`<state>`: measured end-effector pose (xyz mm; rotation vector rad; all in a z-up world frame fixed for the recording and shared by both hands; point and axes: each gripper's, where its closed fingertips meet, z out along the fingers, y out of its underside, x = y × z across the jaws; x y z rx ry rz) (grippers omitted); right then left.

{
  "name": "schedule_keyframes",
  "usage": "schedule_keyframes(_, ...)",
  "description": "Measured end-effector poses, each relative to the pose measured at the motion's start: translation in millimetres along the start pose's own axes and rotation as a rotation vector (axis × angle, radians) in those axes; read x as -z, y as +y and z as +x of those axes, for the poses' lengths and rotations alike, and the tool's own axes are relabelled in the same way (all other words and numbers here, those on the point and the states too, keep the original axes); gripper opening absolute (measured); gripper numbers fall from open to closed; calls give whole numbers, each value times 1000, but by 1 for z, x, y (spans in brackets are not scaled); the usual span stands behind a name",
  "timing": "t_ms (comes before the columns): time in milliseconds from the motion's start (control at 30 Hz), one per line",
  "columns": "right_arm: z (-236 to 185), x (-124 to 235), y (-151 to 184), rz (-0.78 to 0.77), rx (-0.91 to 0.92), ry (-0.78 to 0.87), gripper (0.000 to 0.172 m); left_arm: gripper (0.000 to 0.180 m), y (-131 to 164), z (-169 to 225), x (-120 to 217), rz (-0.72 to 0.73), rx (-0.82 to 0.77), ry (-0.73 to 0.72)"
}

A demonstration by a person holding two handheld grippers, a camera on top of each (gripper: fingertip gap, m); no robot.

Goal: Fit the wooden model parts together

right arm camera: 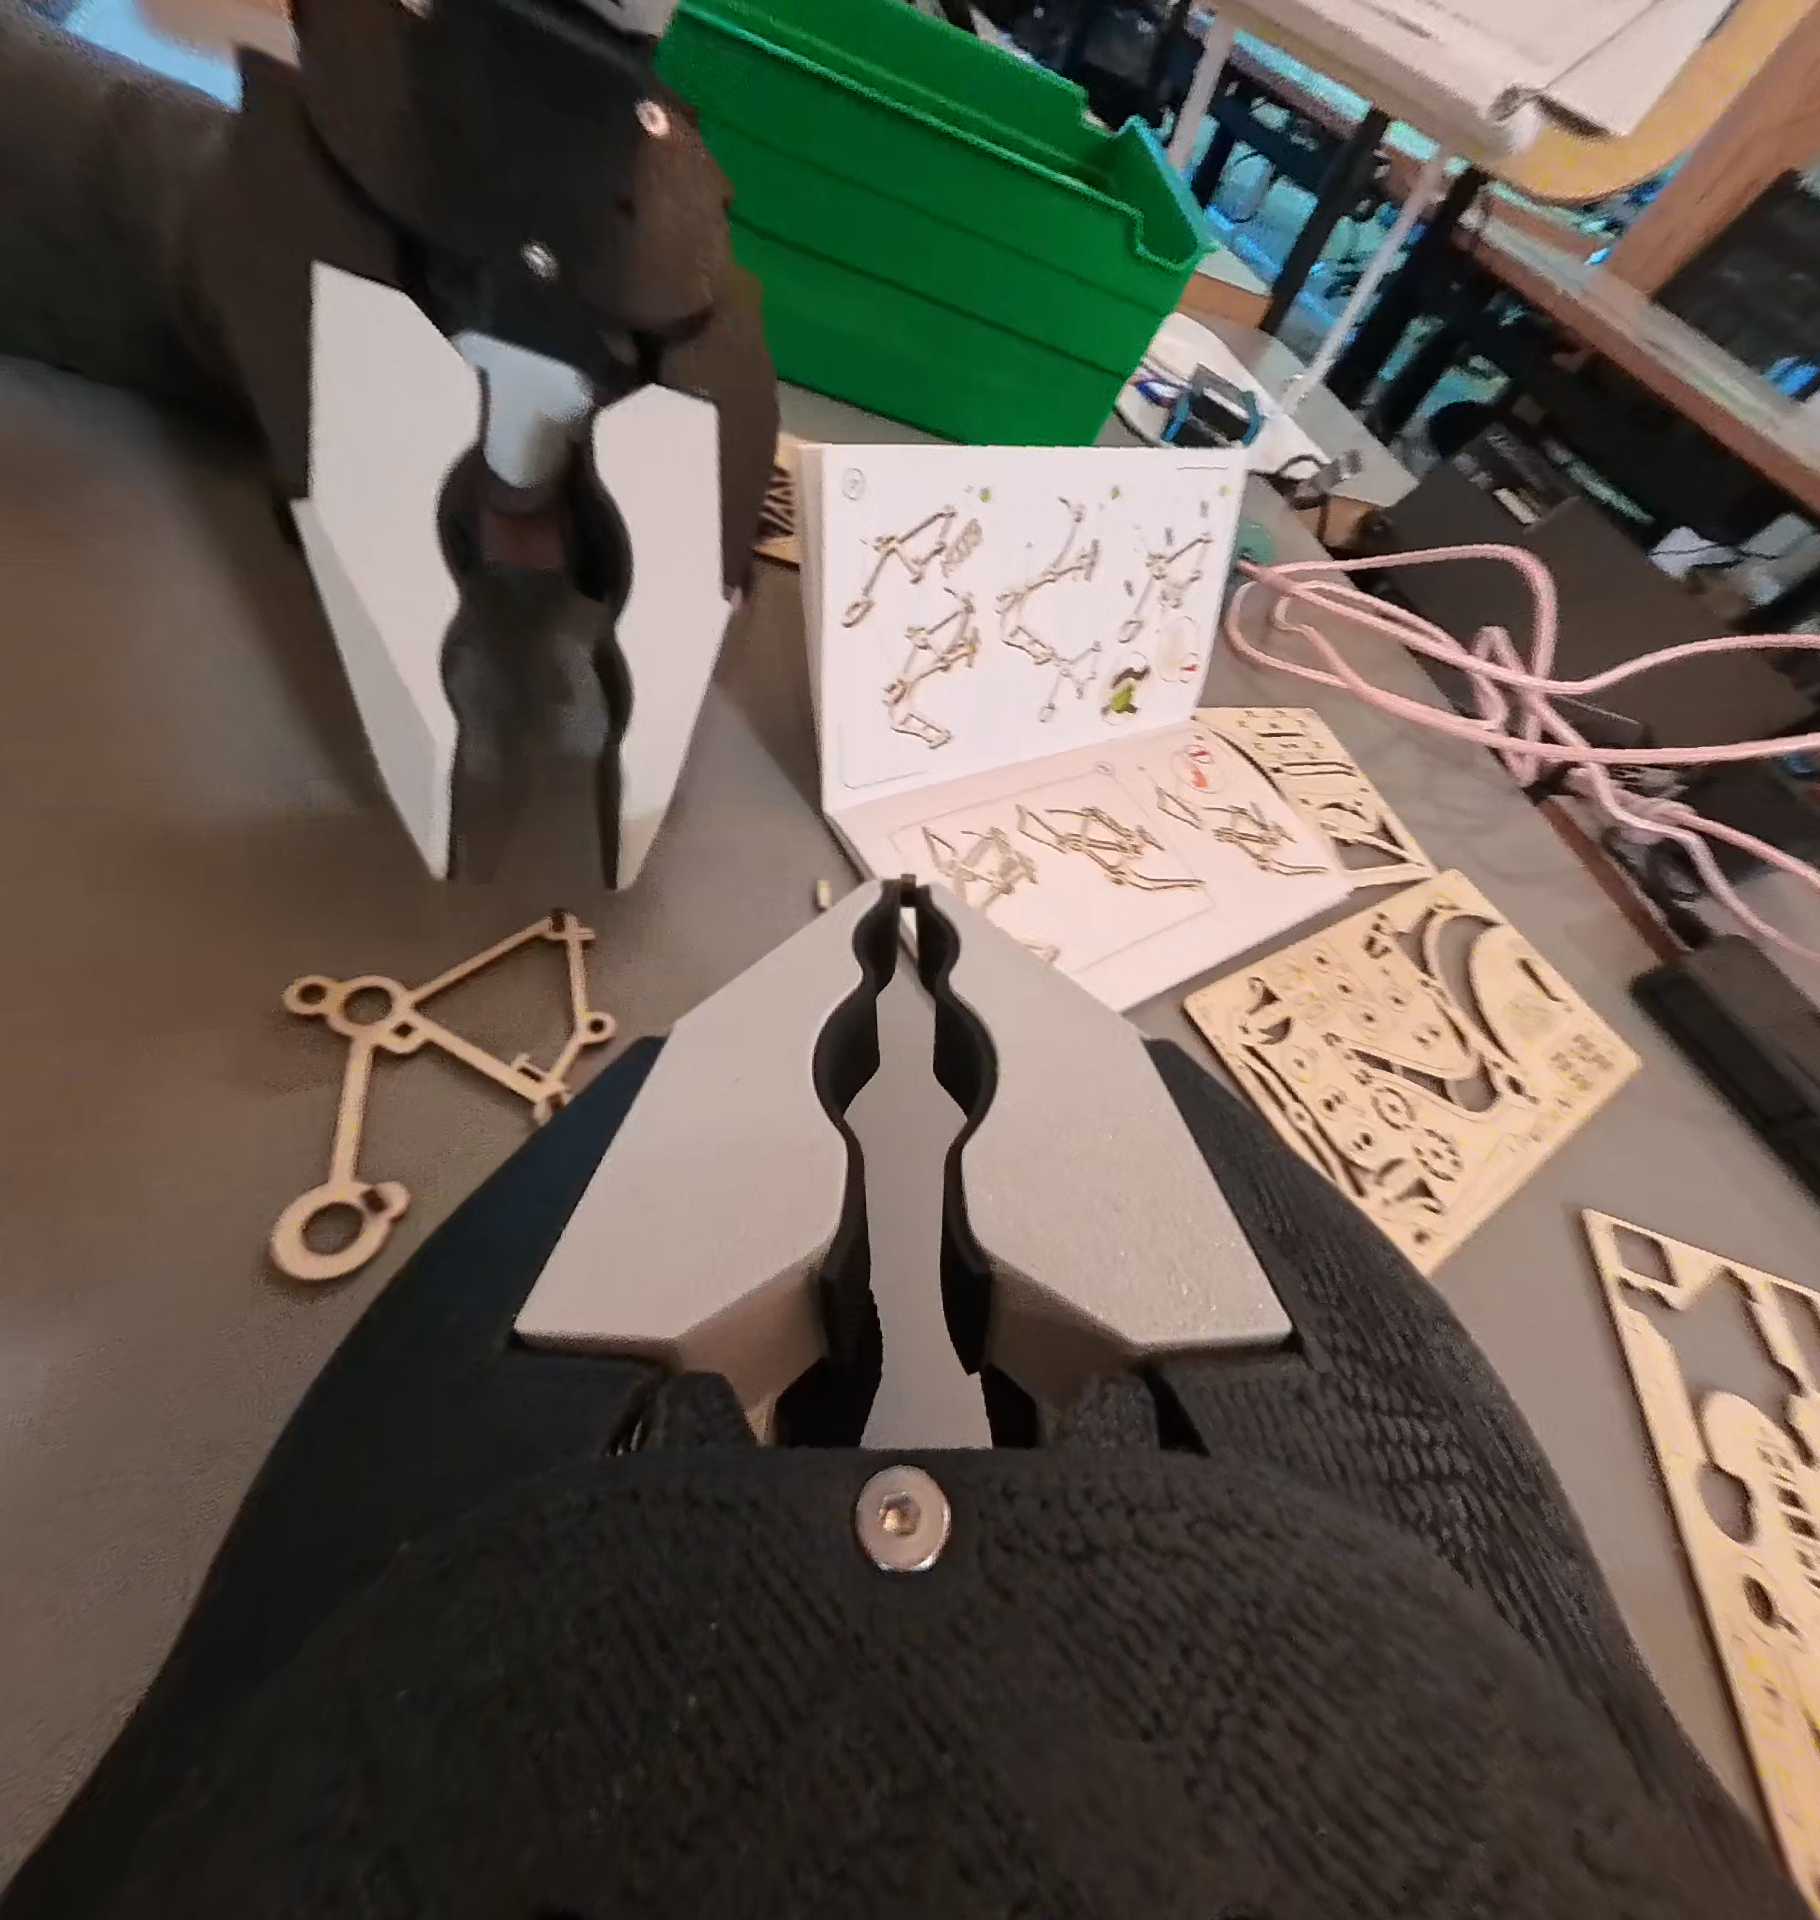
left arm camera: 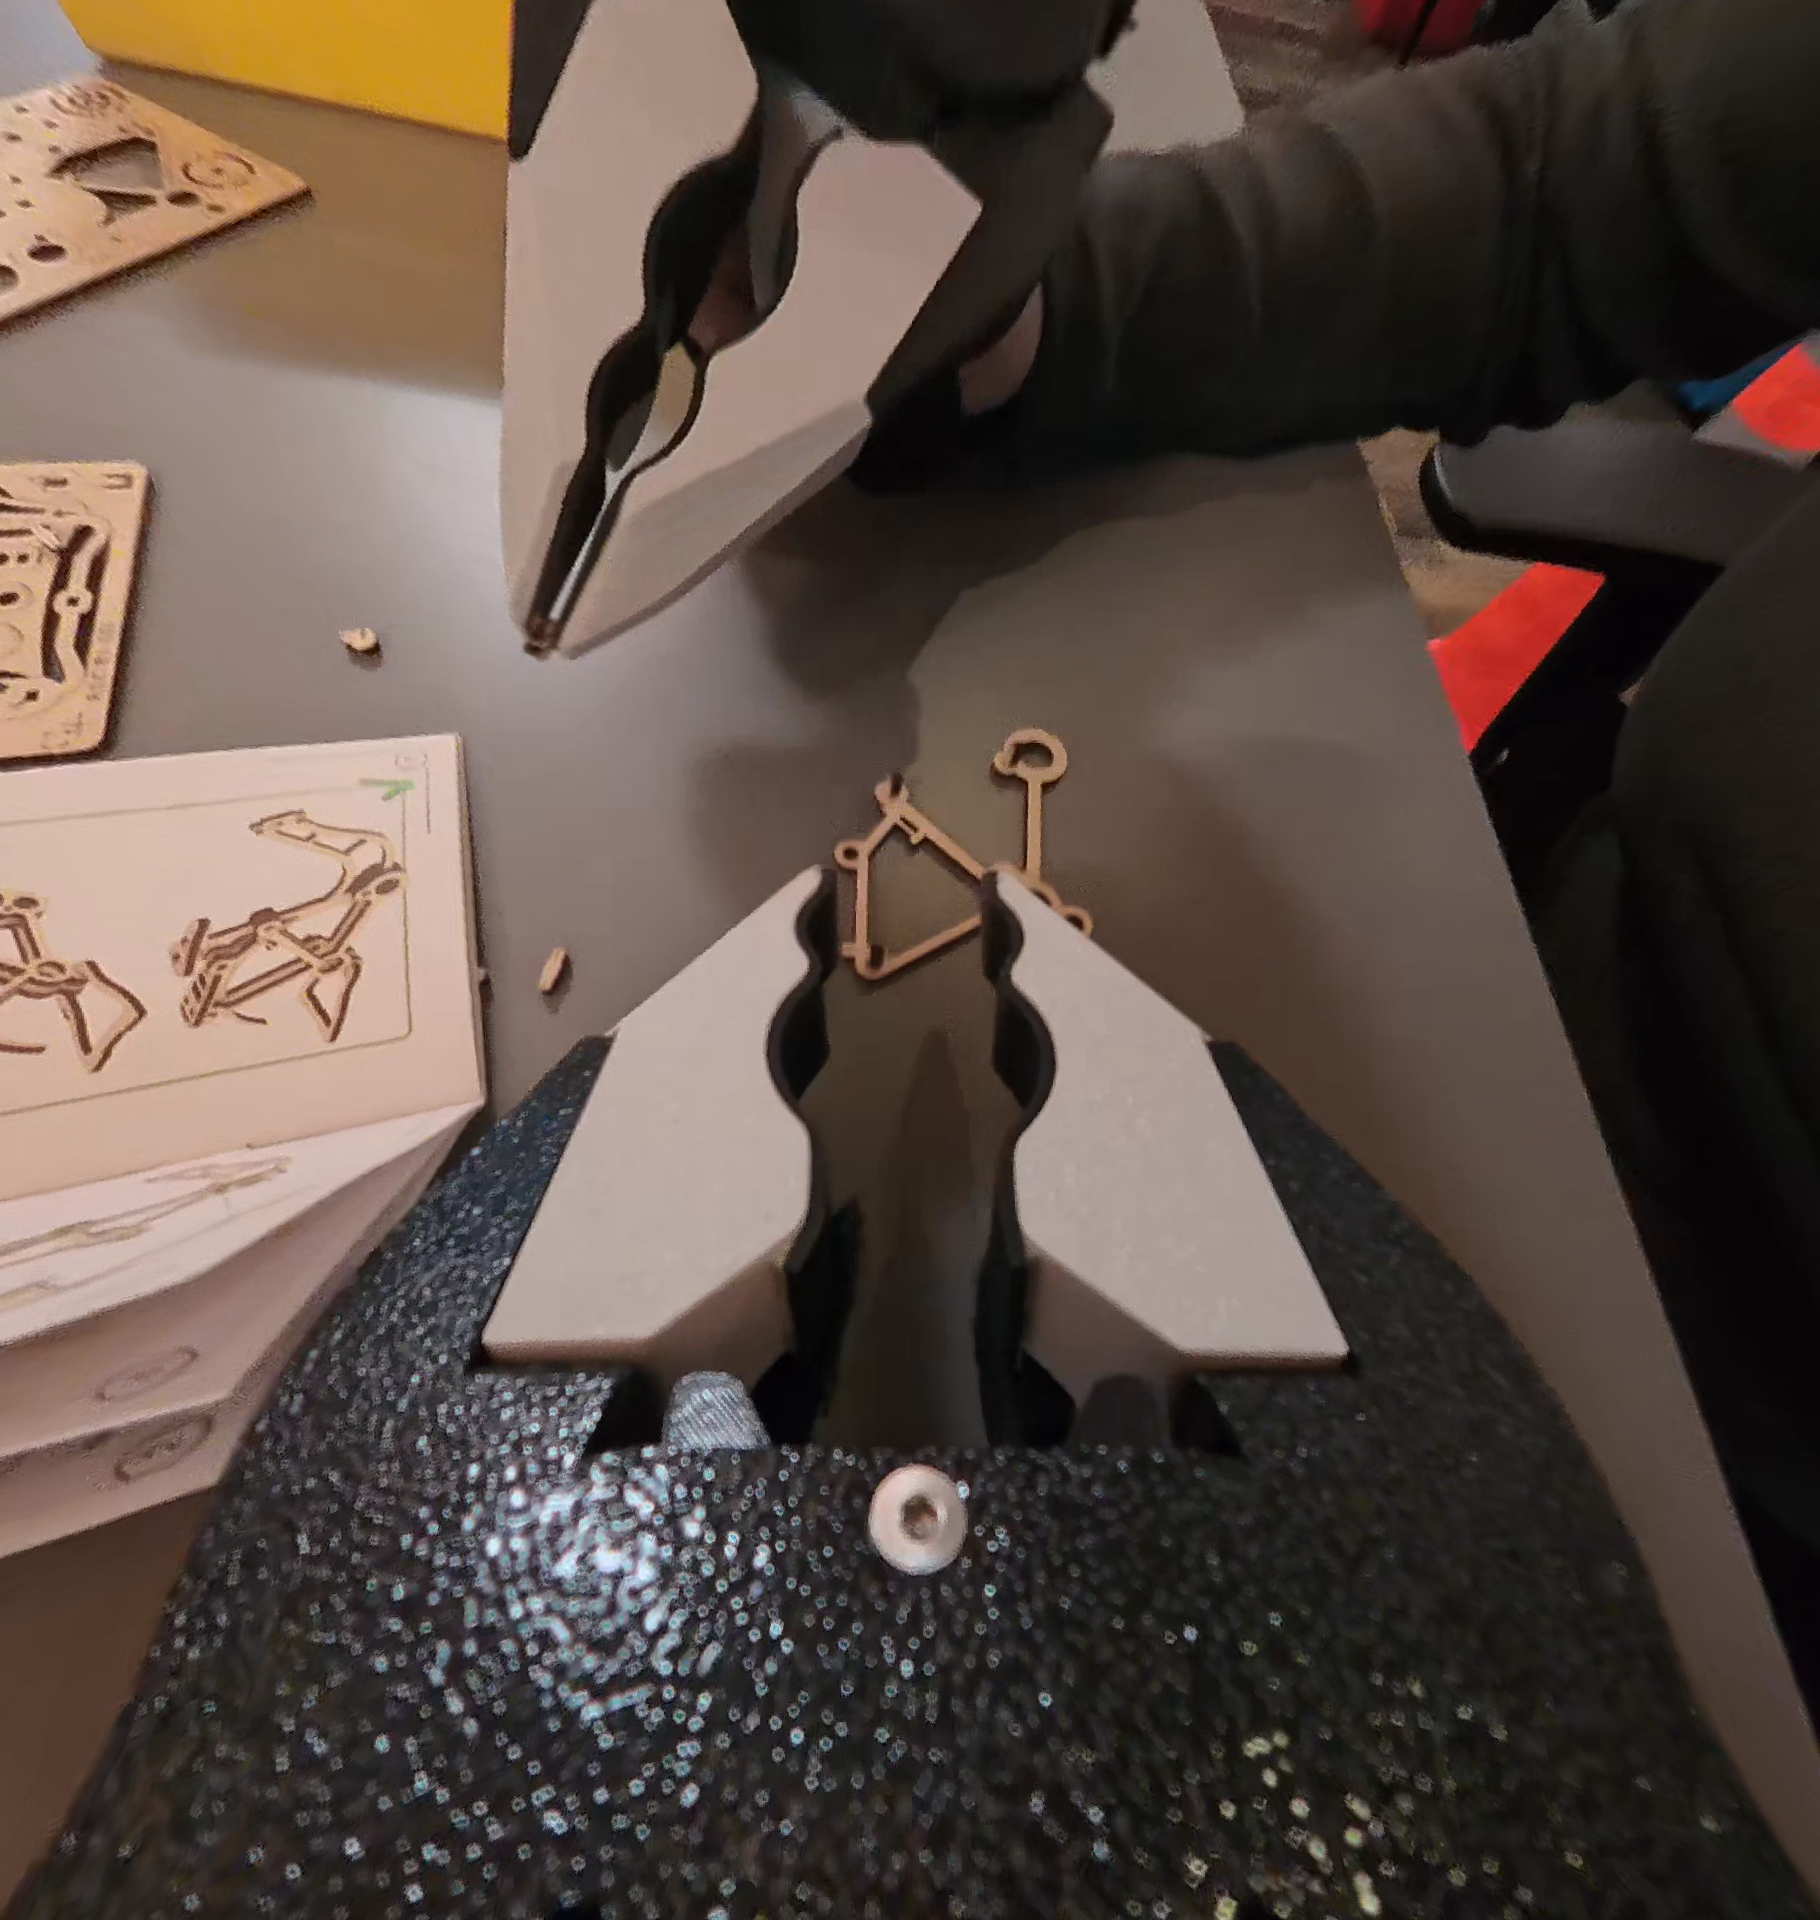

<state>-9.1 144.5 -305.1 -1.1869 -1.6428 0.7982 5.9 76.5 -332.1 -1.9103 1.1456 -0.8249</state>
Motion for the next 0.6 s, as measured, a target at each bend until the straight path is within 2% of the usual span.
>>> schedule_keyframes(133,13,5,-3,24,28,86,1,23,-8,-3,-5,-42,-4,-41)
schedule_keyframes(267,20,9,-6,42,39,130,0,22,3,-17,-7,-236,-4,-131)
schedule_keyframes(400,21,10,-5,42,36,134,1,21,-3,-9,-12,-276,98,-43)
schedule_keyframes(500,23,12,-4,38,36,141,1,21,8,-15,-15,-362,91,-65)
schedule_keyframes(600,26,14,-2,35,32,149,1,19,11,-10,-23,-397,84,-28)
